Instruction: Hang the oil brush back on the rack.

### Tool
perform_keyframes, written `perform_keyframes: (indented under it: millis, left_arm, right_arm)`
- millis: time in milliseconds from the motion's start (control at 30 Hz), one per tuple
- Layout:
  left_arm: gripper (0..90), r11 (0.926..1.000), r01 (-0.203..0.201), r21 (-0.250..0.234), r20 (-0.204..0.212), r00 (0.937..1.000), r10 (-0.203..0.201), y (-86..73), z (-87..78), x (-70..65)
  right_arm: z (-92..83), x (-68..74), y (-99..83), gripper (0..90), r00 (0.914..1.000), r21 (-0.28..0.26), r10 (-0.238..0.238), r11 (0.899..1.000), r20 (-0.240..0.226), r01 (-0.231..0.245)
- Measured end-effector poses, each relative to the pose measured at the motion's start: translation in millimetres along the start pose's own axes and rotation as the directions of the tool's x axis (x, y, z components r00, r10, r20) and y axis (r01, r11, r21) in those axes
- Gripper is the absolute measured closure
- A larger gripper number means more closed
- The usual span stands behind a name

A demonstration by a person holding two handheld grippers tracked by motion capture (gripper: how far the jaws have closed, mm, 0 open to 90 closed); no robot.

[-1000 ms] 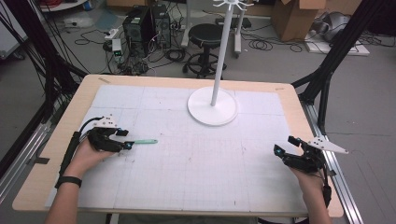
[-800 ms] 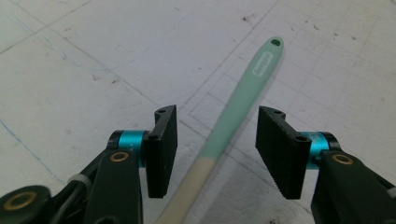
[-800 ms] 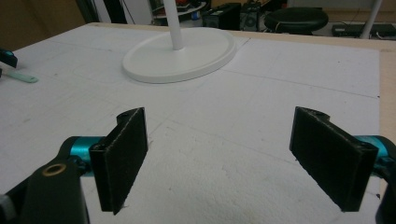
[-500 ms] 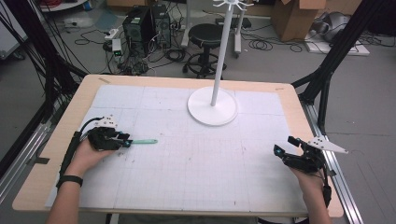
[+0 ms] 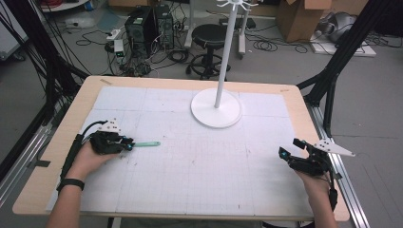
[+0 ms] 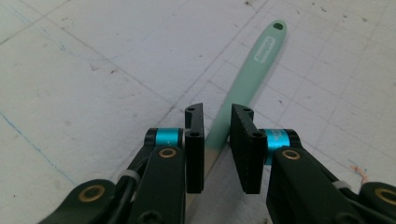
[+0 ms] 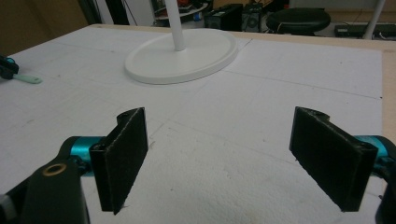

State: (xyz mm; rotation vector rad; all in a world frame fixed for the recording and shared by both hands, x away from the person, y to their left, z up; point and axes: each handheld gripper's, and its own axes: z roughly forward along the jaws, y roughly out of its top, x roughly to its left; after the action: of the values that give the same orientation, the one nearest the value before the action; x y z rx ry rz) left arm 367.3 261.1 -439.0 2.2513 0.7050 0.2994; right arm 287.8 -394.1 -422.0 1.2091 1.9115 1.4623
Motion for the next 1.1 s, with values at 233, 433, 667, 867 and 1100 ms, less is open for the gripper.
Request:
perform_keyframes:
  millis: [233,433,667,867,1100]
  left_arm:
    - [79.6,0.9998,-0.016,0.009,0.035,0.9993,0.016,0.8,-0.7,-4.3]
    - [80.2,0.9996,-0.025,0.009,0.051,0.9984,0.025,0.2,-0.3,-5.2]
    - [81.4,0.9995,-0.026,0.017,0.054,0.9982,0.025,2.0,-0.4,-7.2]
    - [81.7,0.9996,-0.022,0.017,0.054,0.9983,0.021,3.7,0.5,-8.5]
    - [81.7,0.9998,-0.009,-0.019,0.041,0.9991,0.01,6.1,-4.7,-9.1]
  right_arm:
    - [0.3,-0.2,0.2,18.7,1.0,-0.003,-0.006,1.0,0.0,0.006]
    - [0.4,0.0,0.1,18.7,1.0,-0.003,-0.003,1.0,-0.001,0.003]
    - [-0.4,-0.7,0.4,18.7,1.0,-0.008,-0.003,1.0,0.0,0.003]
    - [-0.6,-1.3,0.4,18.8,1.0,-0.011,-0.003,1.0,0.004,0.003]
    - [-1.0,-1.3,0.5,18.9,1.0,-0.011,0.001,1.0,0.006,-0.001]
